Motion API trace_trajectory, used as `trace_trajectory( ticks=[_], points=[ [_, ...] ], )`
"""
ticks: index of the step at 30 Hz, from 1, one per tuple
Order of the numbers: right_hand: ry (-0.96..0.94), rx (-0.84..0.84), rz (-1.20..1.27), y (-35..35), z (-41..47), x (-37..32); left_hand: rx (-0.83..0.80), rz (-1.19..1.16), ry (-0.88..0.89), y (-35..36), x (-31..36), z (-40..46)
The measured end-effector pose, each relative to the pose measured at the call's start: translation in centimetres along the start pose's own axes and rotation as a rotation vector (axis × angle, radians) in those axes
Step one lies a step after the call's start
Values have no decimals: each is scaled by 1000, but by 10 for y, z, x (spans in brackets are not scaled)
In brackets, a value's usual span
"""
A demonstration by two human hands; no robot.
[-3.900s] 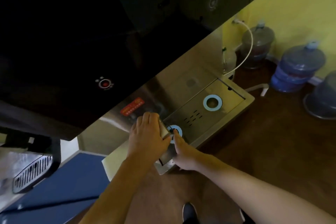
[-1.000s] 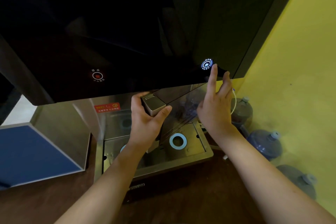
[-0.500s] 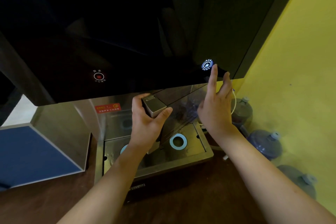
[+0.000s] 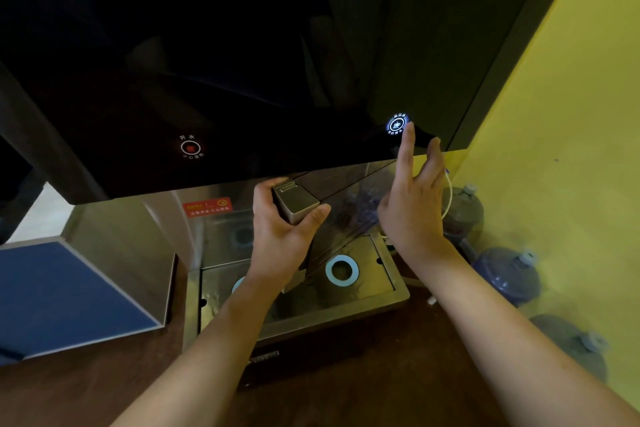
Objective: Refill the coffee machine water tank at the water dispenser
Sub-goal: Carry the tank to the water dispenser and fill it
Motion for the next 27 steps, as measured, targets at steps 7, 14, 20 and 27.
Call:
trace_trajectory(
  ticks=[7,14,20,27],
  points=[
    [-4,-10,23,2,0,1,-11,12,-11,1,-3,0],
    [-8,-12,36,2,1,2,5,12,-28,-1,-6,0],
    [-6,-3,31,2,1,1,-10,1,-23,1,-3,1],
    [1,18,41,-1,0,1,-11,4,-12,2,-1,0]
  ],
)
Point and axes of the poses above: each hand's wrist, its own z-axis towards the middle knuckle, its own y-axis out of the palm, x = y × z, the point moved 10 cm from there along z, towards the middle knuckle, and after that the axes turned 14 degrees about -x, right-handed, at the moved point
